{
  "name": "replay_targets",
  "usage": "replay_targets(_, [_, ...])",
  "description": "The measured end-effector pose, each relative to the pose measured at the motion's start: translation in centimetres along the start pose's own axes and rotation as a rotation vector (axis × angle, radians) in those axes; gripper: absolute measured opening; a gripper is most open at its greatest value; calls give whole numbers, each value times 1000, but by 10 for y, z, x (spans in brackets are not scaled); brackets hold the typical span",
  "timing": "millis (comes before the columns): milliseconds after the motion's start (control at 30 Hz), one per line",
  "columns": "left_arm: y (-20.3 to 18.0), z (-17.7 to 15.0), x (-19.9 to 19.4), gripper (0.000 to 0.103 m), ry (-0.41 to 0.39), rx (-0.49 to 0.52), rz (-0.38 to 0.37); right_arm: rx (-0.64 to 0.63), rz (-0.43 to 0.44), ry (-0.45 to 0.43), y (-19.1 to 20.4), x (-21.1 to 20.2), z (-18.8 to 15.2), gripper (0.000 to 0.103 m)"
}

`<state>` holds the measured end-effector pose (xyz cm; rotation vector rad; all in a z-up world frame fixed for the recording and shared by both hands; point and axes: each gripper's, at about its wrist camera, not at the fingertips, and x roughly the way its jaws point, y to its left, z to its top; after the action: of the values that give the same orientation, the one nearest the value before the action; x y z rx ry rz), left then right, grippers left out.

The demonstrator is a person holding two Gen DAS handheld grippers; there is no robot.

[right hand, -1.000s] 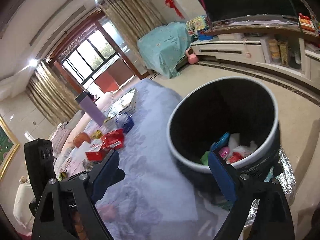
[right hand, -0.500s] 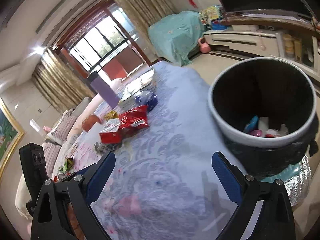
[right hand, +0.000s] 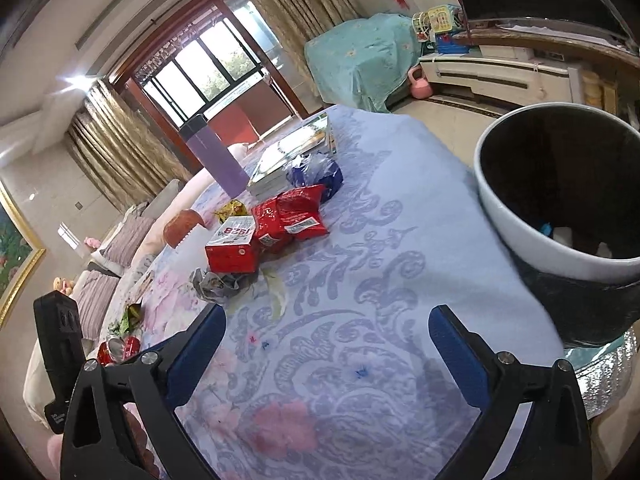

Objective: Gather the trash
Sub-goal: 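Withdraw both open tools from the bin back over the table, then grasp the red chip bag with the right tool while the left tool grasps the crumpled white-blue wrapper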

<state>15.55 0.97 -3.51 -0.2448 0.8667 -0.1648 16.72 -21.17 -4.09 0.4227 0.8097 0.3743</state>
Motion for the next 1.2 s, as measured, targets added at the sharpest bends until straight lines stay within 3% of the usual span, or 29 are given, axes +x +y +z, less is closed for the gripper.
replay_targets(167, [5,1,3,69,7,-5,1,-7,54,22,10,12,4,103])
replay_targets(267, [8,3,5,69,11,-9,1,-15,12,80,17,25,8,103])
replay_targets(333, [11,4,6,69,15,-12,0,-13,43,71,19,29,11,102])
replay_targets(567, [17,16,13,69,15,-4,3,-69,33,67,34,49,26,102])
replay_targets(733, [15,34,23,69,19,20,-5,-91,42,58,36,68,44,89])
replay_targets(933, [14,53,40,69,0,41,-2,-113,56,79,38,90,60,88])
replay_targets(1033, [17,59,51,68,8,36,-21,-108,55,112,35,107,62,68])
replay_targets(1067, [18,60,54,63,13,33,-32,-106,55,125,34,110,62,48])
replay_targets(1100, [19,59,56,53,16,32,-37,-101,58,139,33,114,60,31])
replay_targets(1200, [20,58,56,46,9,29,-42,-91,99,135,32,110,54,15])
